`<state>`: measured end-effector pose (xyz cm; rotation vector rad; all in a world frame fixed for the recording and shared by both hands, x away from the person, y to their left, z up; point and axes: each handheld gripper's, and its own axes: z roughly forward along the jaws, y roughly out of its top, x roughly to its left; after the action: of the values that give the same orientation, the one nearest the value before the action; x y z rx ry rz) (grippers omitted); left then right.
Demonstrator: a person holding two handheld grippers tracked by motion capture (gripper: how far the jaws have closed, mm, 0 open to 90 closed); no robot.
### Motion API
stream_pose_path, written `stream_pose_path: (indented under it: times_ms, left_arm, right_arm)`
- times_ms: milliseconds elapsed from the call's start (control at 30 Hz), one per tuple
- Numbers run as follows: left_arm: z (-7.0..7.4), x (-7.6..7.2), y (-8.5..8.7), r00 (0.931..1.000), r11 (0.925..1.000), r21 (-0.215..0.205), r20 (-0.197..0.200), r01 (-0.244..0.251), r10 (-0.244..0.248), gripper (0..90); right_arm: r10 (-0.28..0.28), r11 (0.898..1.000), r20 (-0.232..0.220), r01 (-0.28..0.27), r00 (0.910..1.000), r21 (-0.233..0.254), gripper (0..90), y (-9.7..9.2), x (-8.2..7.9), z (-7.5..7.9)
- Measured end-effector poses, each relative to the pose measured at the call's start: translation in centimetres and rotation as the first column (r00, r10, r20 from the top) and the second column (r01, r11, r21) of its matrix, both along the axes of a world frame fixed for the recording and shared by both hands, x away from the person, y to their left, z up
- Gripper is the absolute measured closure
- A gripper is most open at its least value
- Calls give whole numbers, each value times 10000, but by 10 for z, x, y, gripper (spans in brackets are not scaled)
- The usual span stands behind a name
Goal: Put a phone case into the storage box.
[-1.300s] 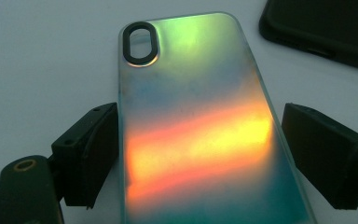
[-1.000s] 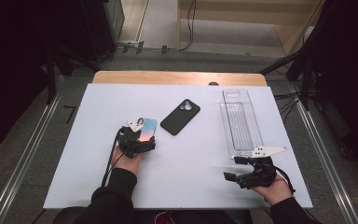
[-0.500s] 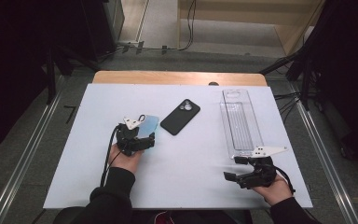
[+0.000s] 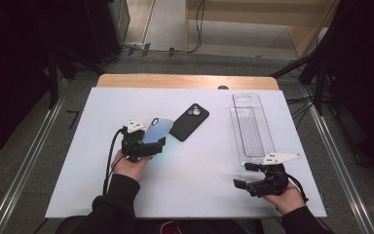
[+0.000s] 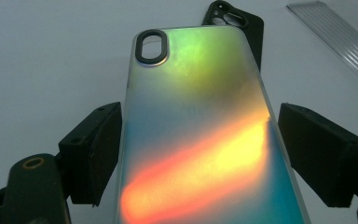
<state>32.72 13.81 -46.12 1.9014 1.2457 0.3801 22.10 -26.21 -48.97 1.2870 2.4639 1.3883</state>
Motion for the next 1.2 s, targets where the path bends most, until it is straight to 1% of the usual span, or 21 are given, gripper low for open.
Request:
stream_pose_path:
  times_ms: [33,100,133,200,233,367,433,467,500,567,667,800,867,900,933,1000,1033,1067,1133,1167,1200]
  left_arm:
    - [0,0,0,10000,10000,0,0,0,0,168]
    - [1,-2,-2,9999,9995,-258,-39,165,-166,168]
    - [1,-2,-2,9999,9995,-258,-39,165,-166,168]
    - [2,-3,-5,9995,9983,-484,22,313,-313,168]
    - [3,-5,-6,9992,9977,-556,85,384,-380,168]
    - [2,-8,-14,9978,9944,-834,177,652,-639,168]
    - [-1,-11,-22,9967,9918,-992,154,811,-800,168]
    - [-1,-11,-22,9967,9918,-992,154,811,-800,168]
    - [-4,-13,-25,9964,9897,-1153,196,845,-828,168]
    - [-4,-14,-27,9965,9890,-1226,245,822,-798,168]
    - [-9,-18,-36,9962,9840,-1557,275,861,-828,168]
    - [-12,-23,-42,9960,9818,-1680,247,884,-855,168]
    - [-14,-26,-46,9956,9816,-1679,383,908,-855,168]
    - [-15,-30,-51,9944,9831,-1578,647,924,-831,168]
    - [-15,-30,-51,9944,9831,-1578,647,924,-831,168]
    - [-17,-35,-54,9929,9841,-1508,878,934,-808,168]
    - [-20,-39,-58,9913,9863,-1404,1105,862,-709,168]
    - [-20,-39,-58,9913,9863,-1404,1105,862,-709,168]
    - [-24,-43,-61,9900,9876,-1381,1293,749,-570,168]
    - [-28,-47,-63,9876,9858,-1525,1502,697,-466,168]
    - [-29,-48,-63,9863,9853,-1538,1569,745,-501,168]
  right_arm:
    - [24,10000,18,-24,10000,11,126,0,0,0]
    - [19,10000,51,-19,10000,50,126,2,-1,1]
    - [19,10000,51,-19,10000,50,126,2,-1,1]
    - [-18,9999,4,18,10000,109,126,4,-1,2]
    - [-175,9997,-32,175,9998,184,125,5,-2,4]
    - [-352,9984,-96,356,9993,449,126,9,-2,7]
    - [-414,9978,57,410,9991,523,126,13,-4,13]
    - [-414,9978,57,410,9991,523,126,13,-4,13]
    - [-519,9967,46,515,9986,622,126,16,-5,17]
    - [-525,9965,55,520,9986,653,126,18,-5,19]
    - [-828,9931,-60,830,9966,831,126,24,-4,27]
    - [-986,9921,-16,984,9951,781,126,28,-2,31]
    - [-1059,9910,10,1055,9944,824,126,30,0,32]
    - [-1060,9912,-14,1058,9944,801,126,31,1,33]
    - [-1060,9912,-14,1058,9944,801,126,31,1,33]
    - [-1137,9899,-35,1136,9935,853,126,32,2,35]
    - [-1210,9887,-69,1212,9926,879,126,34,4,36]
    - [-1210,9887,-69,1212,9926,879,126,34,4,36]
    - [-1270,9871,-84,1272,9919,976,126,36,7,37]
    - [-1312,9862,-145,1320,9913,996,126,38,9,40]
    - [-1315,9859,-137,1323,9912,1023,126,39,10,41]
